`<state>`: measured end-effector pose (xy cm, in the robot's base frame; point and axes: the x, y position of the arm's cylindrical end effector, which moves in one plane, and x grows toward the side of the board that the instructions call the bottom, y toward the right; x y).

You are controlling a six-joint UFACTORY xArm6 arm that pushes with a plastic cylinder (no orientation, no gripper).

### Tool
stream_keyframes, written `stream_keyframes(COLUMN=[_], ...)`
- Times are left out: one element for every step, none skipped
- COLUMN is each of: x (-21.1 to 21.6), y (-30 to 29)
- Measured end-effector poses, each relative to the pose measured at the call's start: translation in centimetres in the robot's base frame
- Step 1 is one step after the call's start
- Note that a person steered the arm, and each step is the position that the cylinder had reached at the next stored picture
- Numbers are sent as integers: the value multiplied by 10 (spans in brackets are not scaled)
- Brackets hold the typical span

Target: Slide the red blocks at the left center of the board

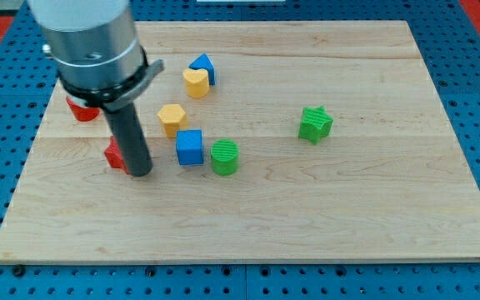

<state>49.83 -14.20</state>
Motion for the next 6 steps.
stream_keyframes(x=[-42,-80,-68,-42,-43,-48], y=[-9,-22,0,19,-21,-77])
